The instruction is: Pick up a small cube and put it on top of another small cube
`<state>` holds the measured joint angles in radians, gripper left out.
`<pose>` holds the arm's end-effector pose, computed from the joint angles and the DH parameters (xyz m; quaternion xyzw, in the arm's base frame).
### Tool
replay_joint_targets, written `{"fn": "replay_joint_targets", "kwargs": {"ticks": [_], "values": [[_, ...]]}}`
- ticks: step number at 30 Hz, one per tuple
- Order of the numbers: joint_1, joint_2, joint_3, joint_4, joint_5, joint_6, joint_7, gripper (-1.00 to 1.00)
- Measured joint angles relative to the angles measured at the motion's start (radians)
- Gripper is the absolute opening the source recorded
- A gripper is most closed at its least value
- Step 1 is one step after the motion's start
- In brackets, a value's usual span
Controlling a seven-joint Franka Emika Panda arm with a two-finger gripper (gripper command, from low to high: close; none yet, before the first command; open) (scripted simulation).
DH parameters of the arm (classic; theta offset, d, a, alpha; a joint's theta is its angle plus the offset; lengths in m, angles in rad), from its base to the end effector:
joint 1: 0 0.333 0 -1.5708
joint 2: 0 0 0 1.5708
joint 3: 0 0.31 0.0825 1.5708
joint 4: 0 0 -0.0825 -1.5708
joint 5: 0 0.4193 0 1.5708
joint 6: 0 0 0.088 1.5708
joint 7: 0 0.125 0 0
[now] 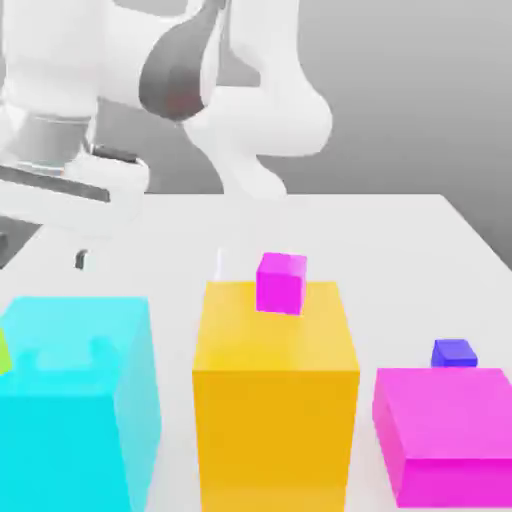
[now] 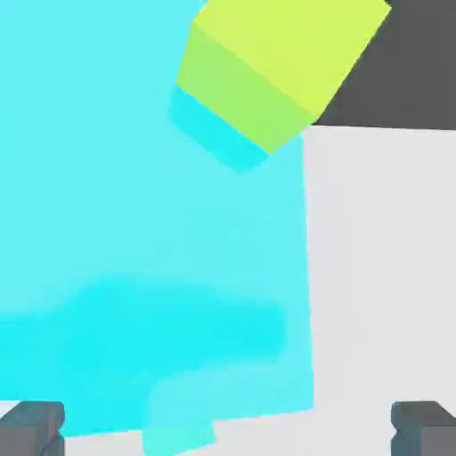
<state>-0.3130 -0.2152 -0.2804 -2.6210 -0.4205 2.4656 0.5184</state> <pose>0.3764 -0.2511 0.2752 0.9183 -0.3803 0.0263 0.1067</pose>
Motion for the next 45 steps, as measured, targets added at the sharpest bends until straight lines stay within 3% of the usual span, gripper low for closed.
{"fn": "replay_joint_targets", "kwargs": {"ticks": [5, 10, 17, 24, 30, 31, 38, 45], "values": [[-0.037, 0.146, -0.046, -0.021, -0.002, 0.109, -0.074, 0.0], [-0.097, 0.299, -0.052, -0.041, 0.078, 0.238, -0.199, 0.0], [-0.201, 0.402, 0.074, -0.047, 0.328, 0.369, -0.418, 0.0], [-0.216, 0.318, 0.148, -0.096, 0.444, 0.351, -0.569, 0.0], [-0.26, 0.487, 0.216, -0.068, 0.526, 0.495, -0.638, 0.0], [-0.268, 0.519, 0.226, -0.063, 0.532, 0.522, -0.643, -1.0], [-0.271, 0.525, 0.229, -0.062, 0.531, 0.525, -0.642, -1.0], [-0.265, 0.321, 0.173, -0.091, 0.46, 0.366, -0.564, -1.0]]}}
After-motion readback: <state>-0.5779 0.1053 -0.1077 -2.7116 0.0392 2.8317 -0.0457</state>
